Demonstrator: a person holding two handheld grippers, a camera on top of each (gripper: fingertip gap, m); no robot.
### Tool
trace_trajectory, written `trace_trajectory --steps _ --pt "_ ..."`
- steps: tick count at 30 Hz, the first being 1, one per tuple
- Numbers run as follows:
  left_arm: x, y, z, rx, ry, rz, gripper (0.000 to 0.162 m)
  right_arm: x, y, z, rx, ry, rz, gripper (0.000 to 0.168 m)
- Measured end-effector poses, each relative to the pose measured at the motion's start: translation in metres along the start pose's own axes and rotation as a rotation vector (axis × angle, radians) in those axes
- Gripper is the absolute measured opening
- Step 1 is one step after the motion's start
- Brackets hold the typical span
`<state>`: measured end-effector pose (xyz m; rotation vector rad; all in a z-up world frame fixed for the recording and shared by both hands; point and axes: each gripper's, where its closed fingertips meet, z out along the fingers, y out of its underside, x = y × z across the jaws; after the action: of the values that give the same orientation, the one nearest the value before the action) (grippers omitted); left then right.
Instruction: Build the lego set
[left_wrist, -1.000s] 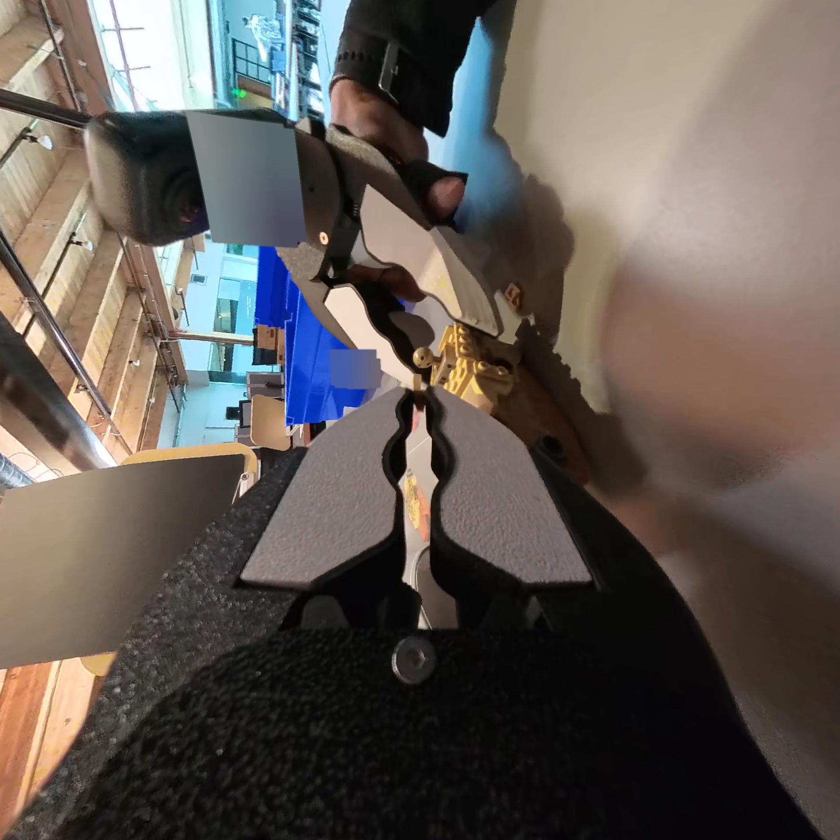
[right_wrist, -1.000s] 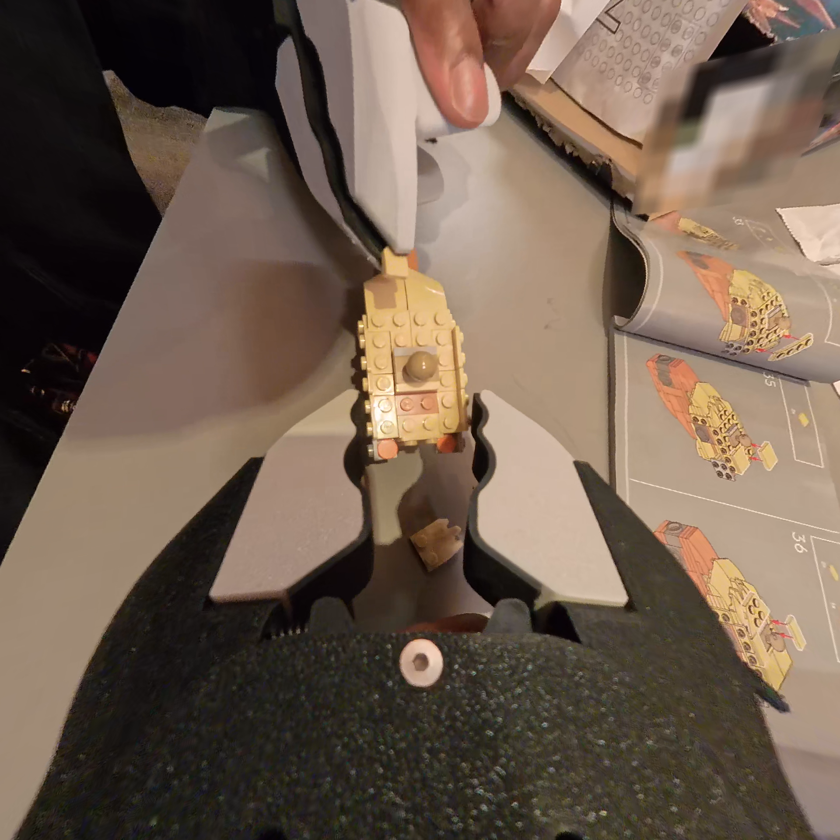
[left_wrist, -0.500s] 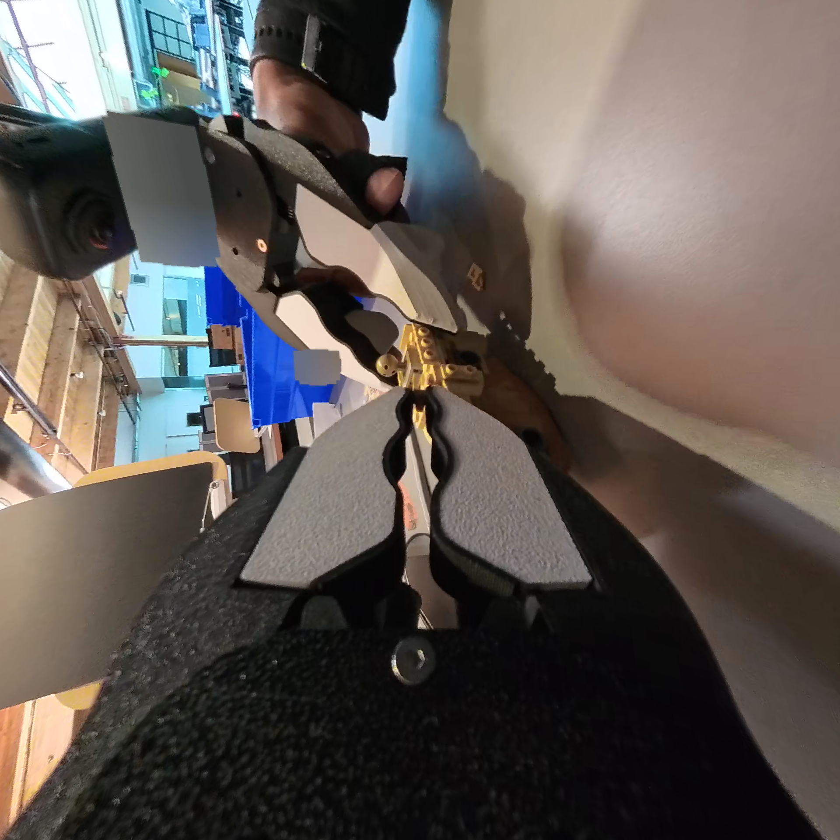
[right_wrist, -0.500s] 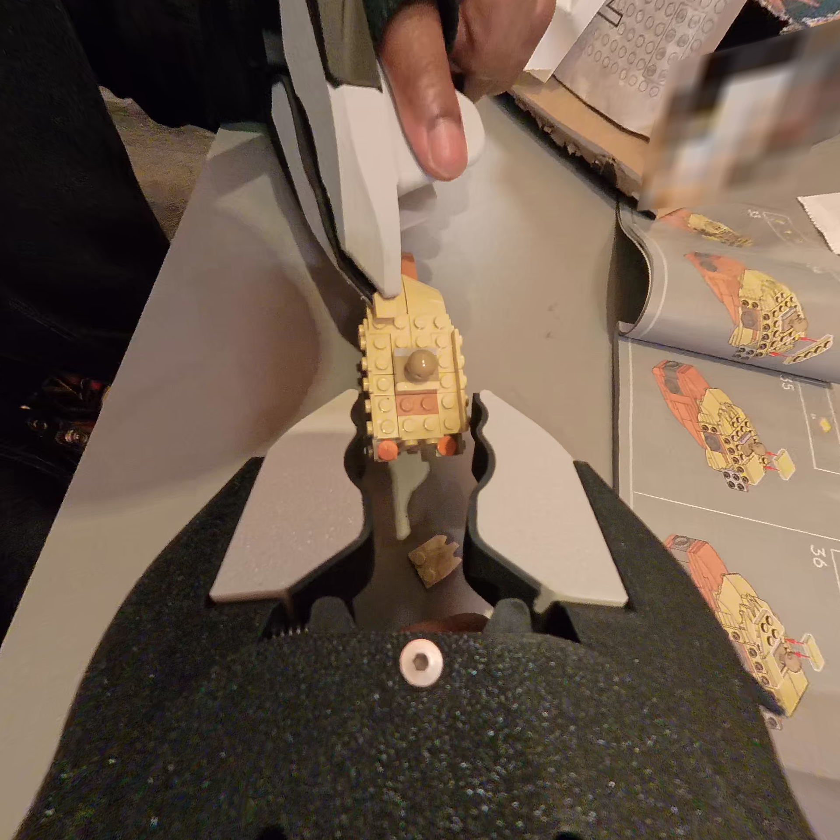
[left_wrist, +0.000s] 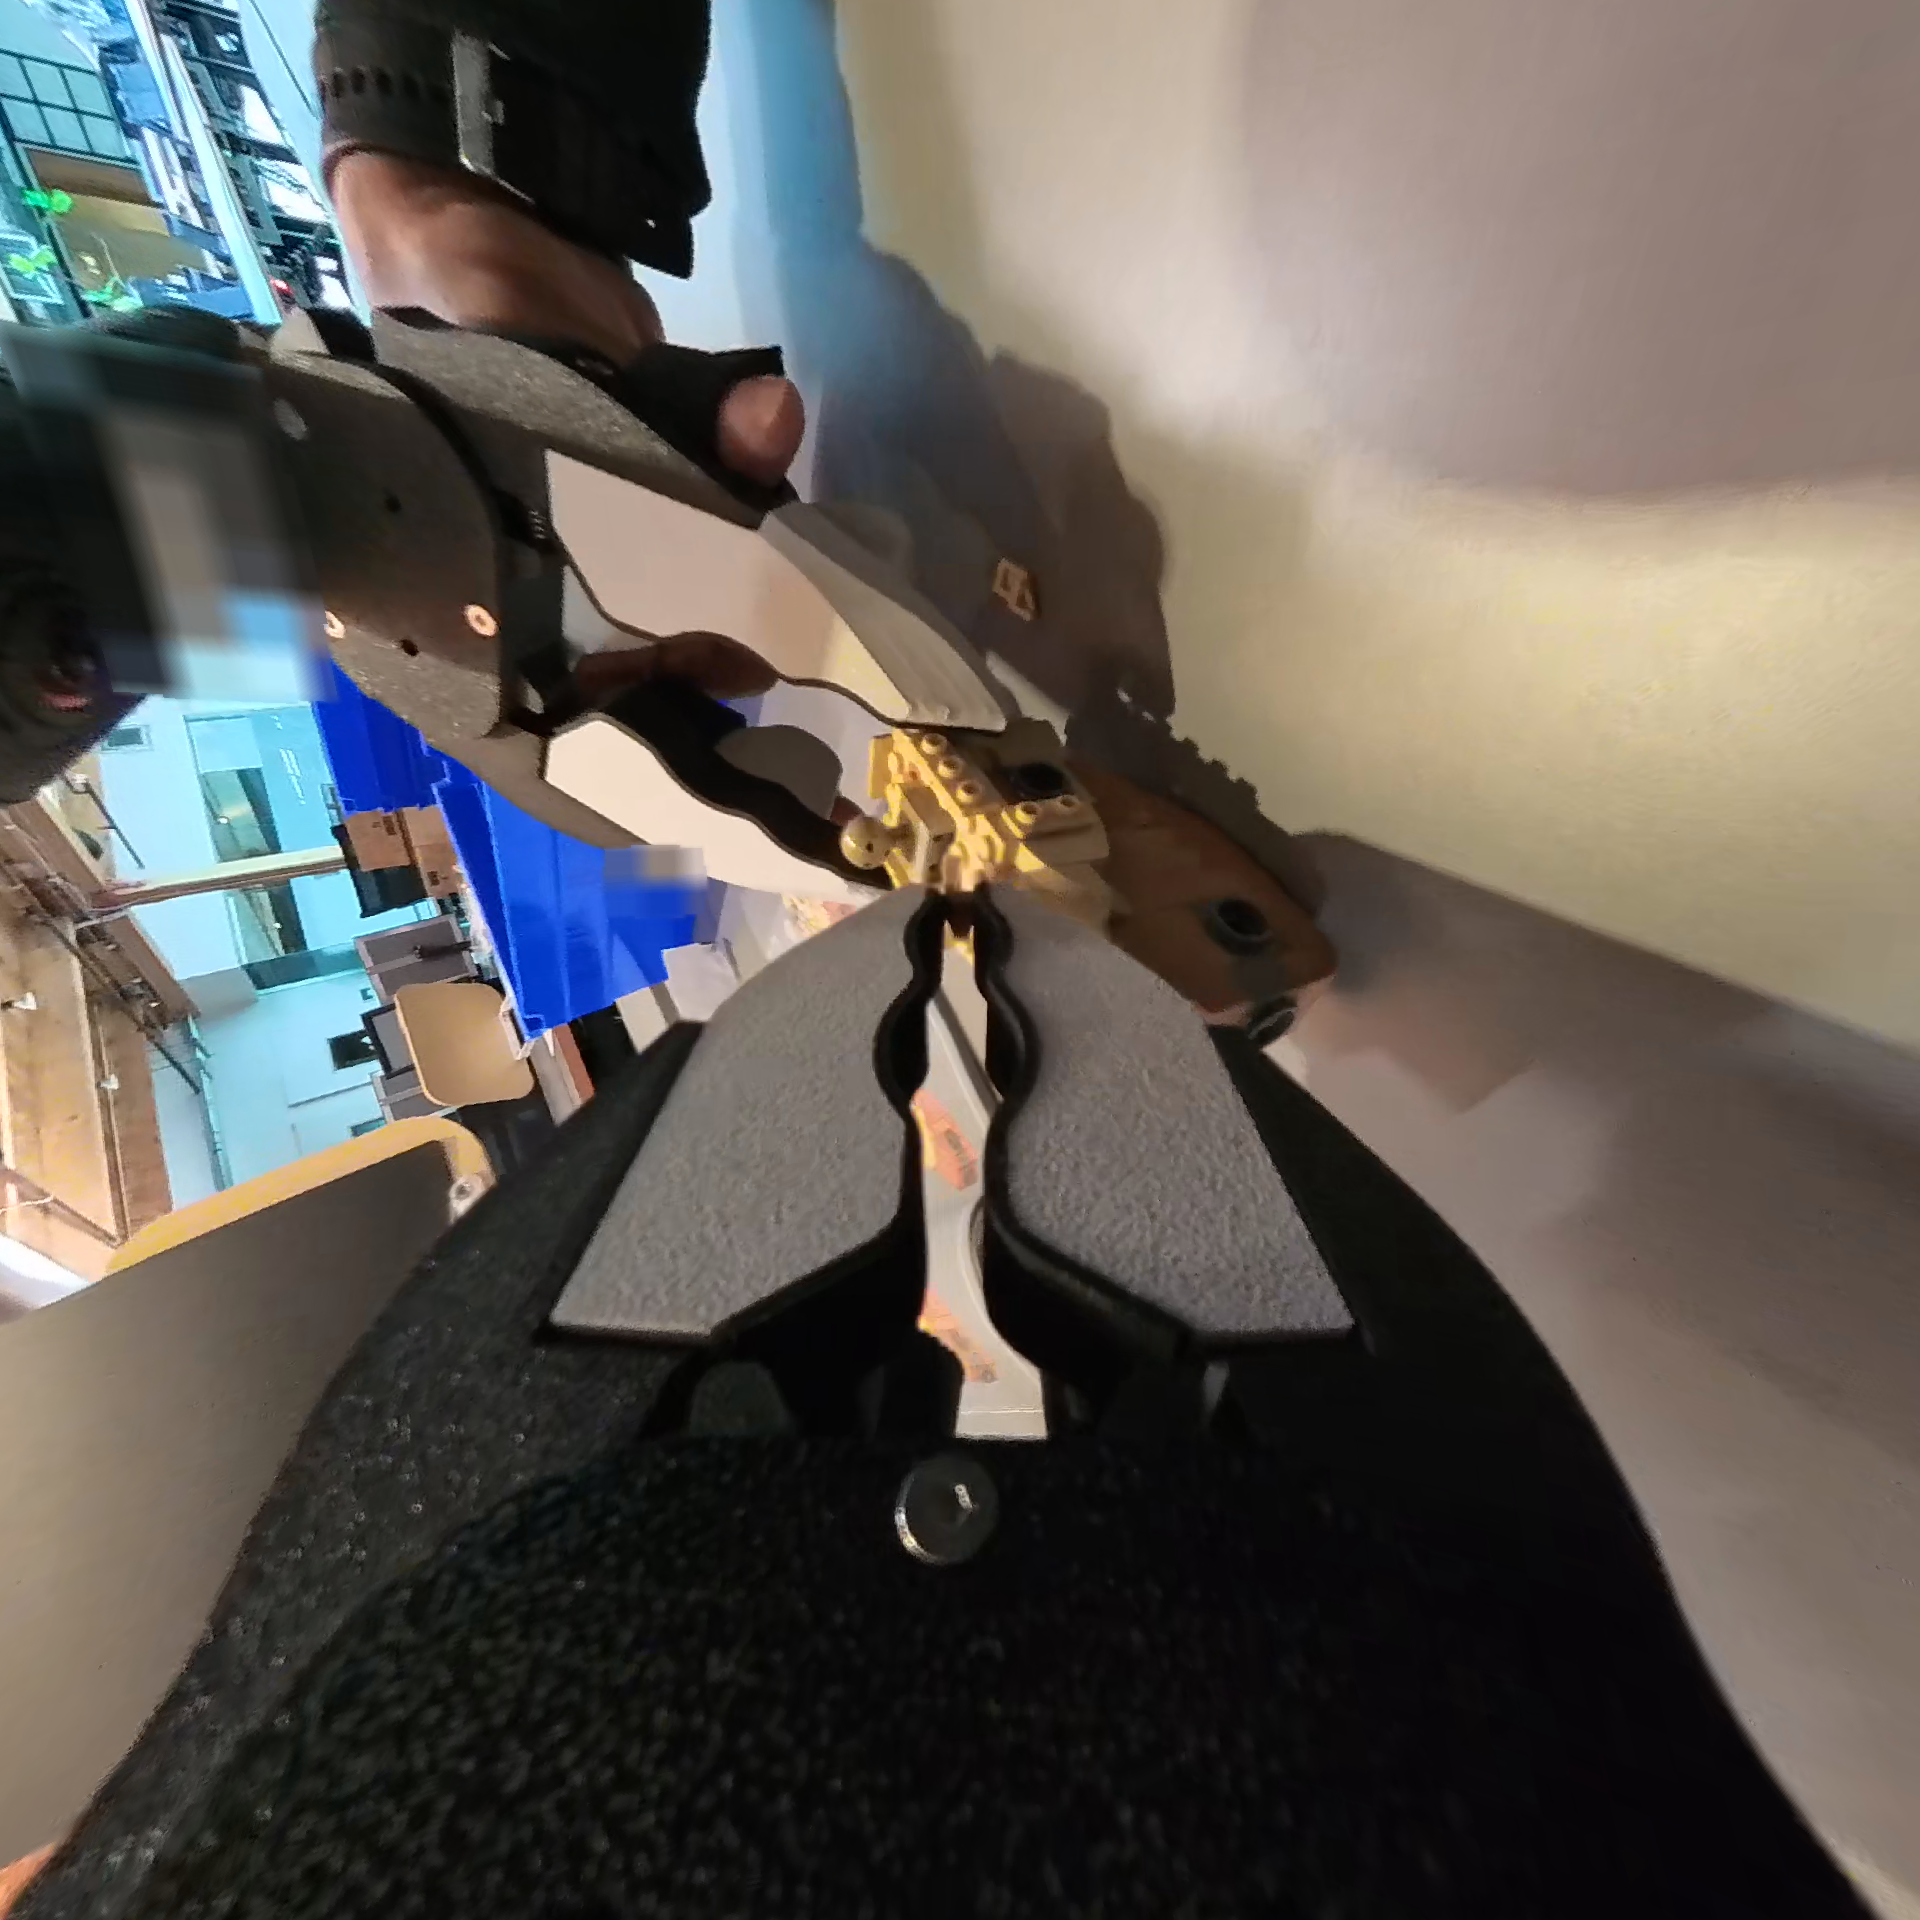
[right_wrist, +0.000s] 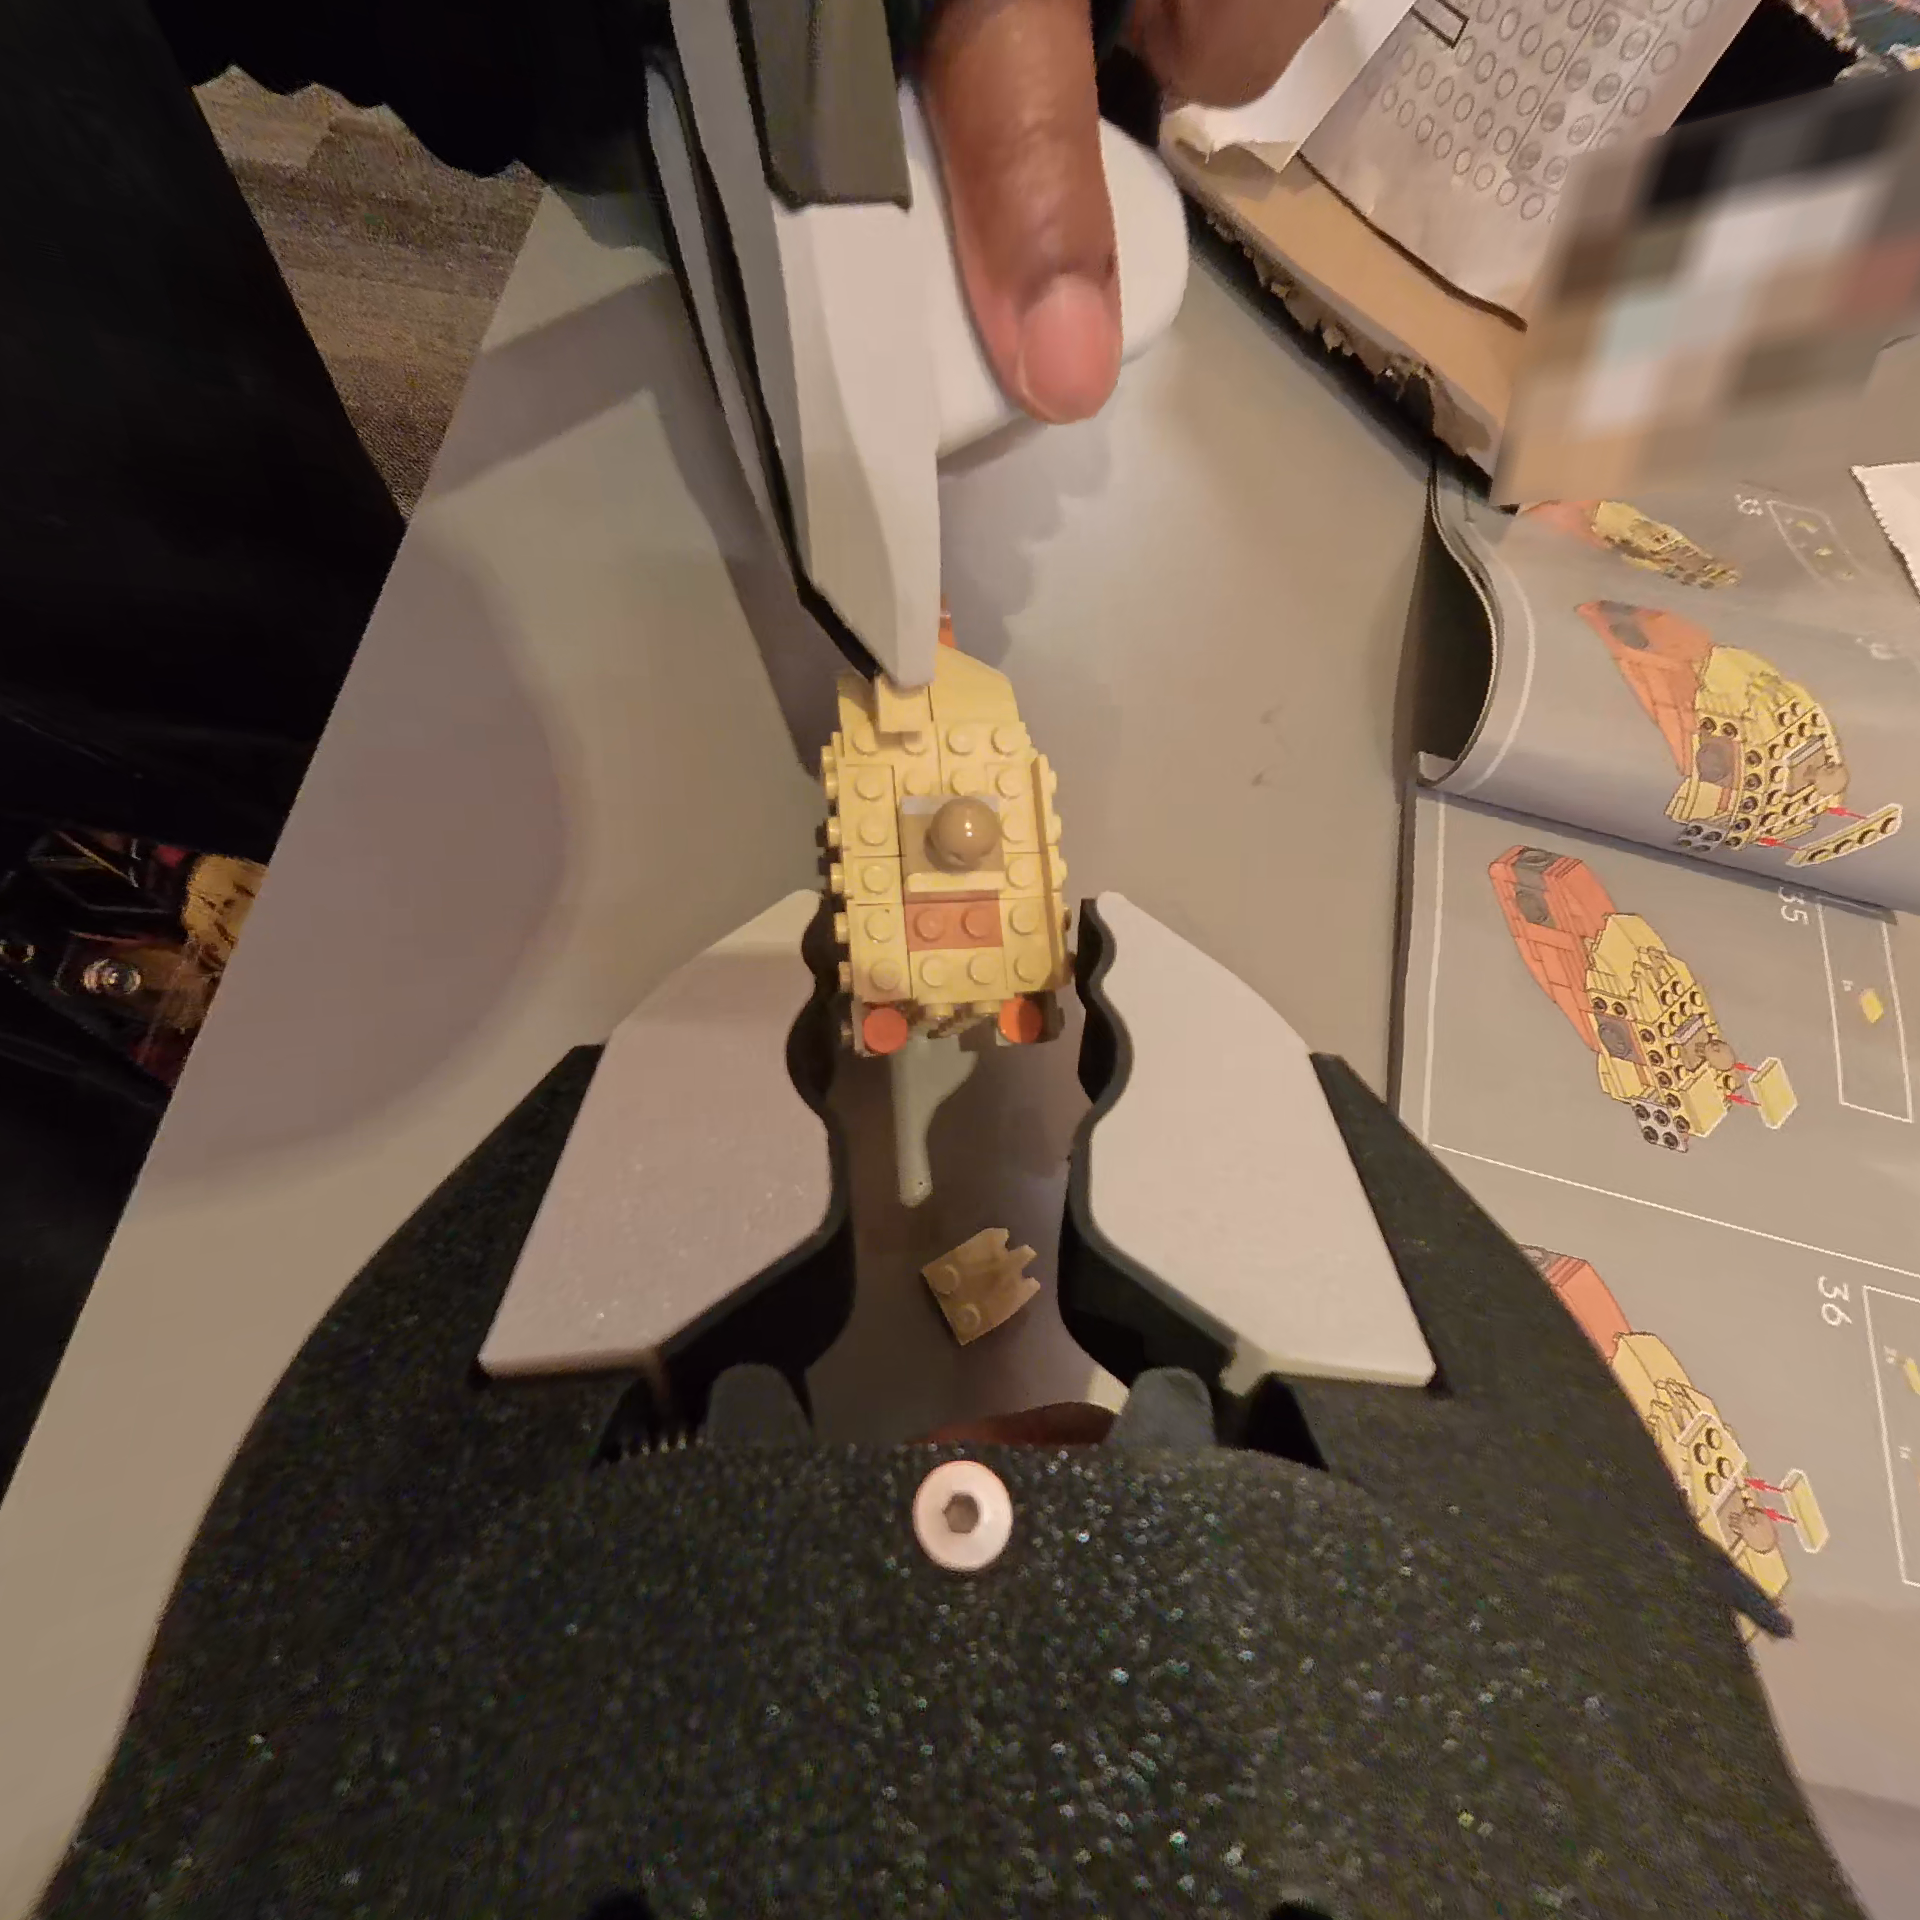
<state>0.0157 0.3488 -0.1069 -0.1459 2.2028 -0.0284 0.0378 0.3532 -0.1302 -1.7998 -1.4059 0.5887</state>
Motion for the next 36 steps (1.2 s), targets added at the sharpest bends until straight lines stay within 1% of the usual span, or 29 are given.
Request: trace_trajectory --steps 10,22,36 --pt "0.0024 -0.0066 0.0023 0.02 0.053 0.041 0.005 0.0 0.0 -0.001 -0.001 -0.002 -0.003 0.044" --pt "0.0056 -0.0064 0.0033 0.018 0.23 0.14 0.006 -0.0025 0.0012 0.0009 -0.013 -0.036 0.013 0.044" --pt "0.0059 -0.0034 0.0015 -0.006 0.265 0.142 0.007 -0.0018 -0.0006 0.0011 0.007 -0.039 0.031 0.044"
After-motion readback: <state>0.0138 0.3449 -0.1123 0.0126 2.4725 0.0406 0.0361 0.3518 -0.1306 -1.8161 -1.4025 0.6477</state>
